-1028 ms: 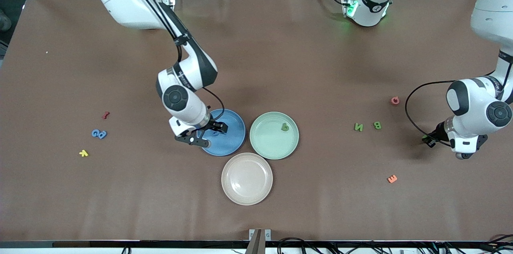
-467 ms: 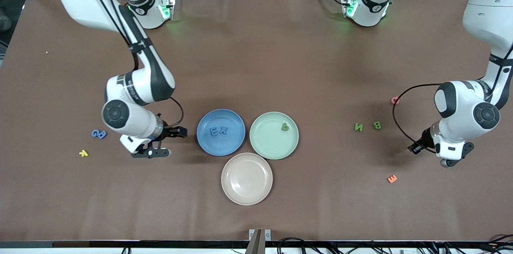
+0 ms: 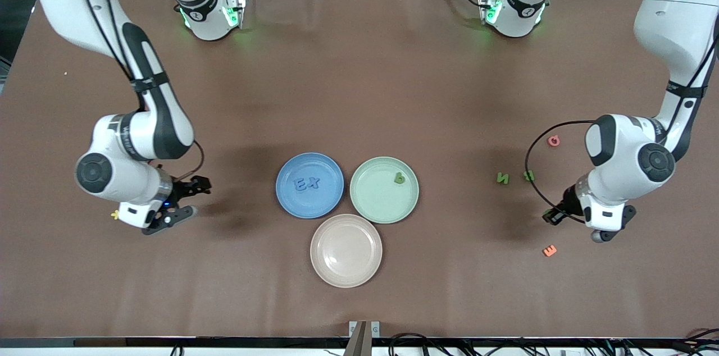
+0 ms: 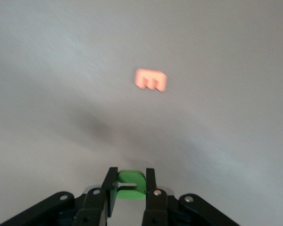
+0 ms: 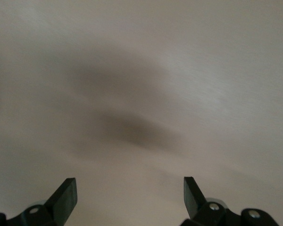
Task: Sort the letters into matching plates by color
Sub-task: 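Drop the green letter in the green plate while the right gripper grasps blue g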
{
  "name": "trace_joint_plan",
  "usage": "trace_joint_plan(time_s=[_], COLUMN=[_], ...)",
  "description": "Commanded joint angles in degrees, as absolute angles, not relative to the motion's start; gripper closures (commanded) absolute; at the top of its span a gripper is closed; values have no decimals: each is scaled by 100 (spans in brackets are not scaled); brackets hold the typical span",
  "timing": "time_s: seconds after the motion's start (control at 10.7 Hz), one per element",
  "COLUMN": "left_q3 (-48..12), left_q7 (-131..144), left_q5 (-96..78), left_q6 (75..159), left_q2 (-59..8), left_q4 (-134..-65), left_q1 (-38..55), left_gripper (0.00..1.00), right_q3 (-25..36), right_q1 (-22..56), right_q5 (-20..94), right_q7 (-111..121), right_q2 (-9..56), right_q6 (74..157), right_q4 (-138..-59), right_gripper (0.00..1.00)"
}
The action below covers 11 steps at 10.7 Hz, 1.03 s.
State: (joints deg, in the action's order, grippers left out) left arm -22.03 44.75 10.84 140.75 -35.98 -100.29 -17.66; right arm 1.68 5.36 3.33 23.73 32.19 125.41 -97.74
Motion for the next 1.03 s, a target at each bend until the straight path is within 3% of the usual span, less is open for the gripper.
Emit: trace_joint_plan(time_s=[0.0,0.47,0.93], left_q3=[-2347,-2320,-2312], left_q7=[5244,7116,8076], left_q5=[984,1028,976], left_q6=[14080,14080,14080], left_q2=[-3594,-3779,-4007], left_q4=[-9958,-9581,-9046], left_q1=[-1321,-99,658], left_gripper=[100,100,100], right_q3=[9,-9,0], right_q1=[-366,-1159,-1371], right_q5=[70,70,70], right_q7=[3467,5191,6546], right_q2=[3041,2865,2979], right_q6=[13207,13895,14430], right_q4=[-10352,-11065,-11223], right_gripper=[0,0,0])
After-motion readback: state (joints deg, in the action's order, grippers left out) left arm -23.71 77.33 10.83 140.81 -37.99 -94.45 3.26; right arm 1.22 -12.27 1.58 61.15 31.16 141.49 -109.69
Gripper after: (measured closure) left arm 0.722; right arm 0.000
